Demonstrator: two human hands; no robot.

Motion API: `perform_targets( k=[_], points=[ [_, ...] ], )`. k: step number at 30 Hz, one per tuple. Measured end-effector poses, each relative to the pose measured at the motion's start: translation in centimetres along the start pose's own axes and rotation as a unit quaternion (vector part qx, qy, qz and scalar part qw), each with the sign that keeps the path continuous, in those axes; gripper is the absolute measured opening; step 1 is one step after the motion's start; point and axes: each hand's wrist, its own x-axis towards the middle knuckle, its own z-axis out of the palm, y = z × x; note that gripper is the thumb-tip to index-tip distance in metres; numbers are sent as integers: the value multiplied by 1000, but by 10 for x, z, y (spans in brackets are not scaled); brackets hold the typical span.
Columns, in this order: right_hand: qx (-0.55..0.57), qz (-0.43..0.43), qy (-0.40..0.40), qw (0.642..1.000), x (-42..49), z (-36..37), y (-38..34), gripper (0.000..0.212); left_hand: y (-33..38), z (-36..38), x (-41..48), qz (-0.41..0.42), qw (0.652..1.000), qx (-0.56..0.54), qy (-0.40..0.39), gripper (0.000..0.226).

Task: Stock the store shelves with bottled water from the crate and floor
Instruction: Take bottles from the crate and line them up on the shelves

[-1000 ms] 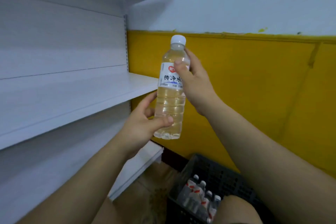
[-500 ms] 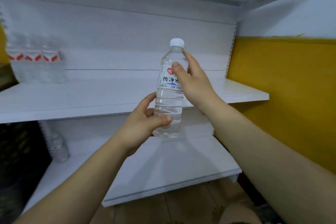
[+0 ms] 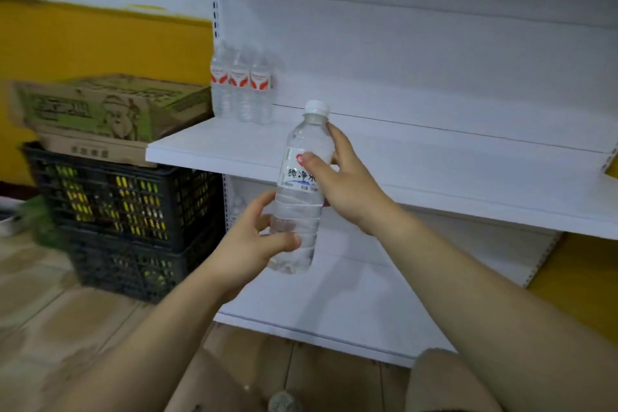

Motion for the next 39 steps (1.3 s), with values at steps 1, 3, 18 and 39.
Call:
perform_targets(
  k=[1,3,18,39],
  points=[
    [2,16,-35,999,1,5,5,65,-7,-7,1,-7,1000,6,2,84],
    [9,49,-103,993,7,18,18,72,-24,-21,2,-25,1000,13,8,78],
    [60,99,-212,970,66,68,124,82,-106,-56,39,-143,988,4,56,70],
    [8,166,-166,972,161,160,368,66,-346,-119,186,-191,972,134,11,64]
  ],
)
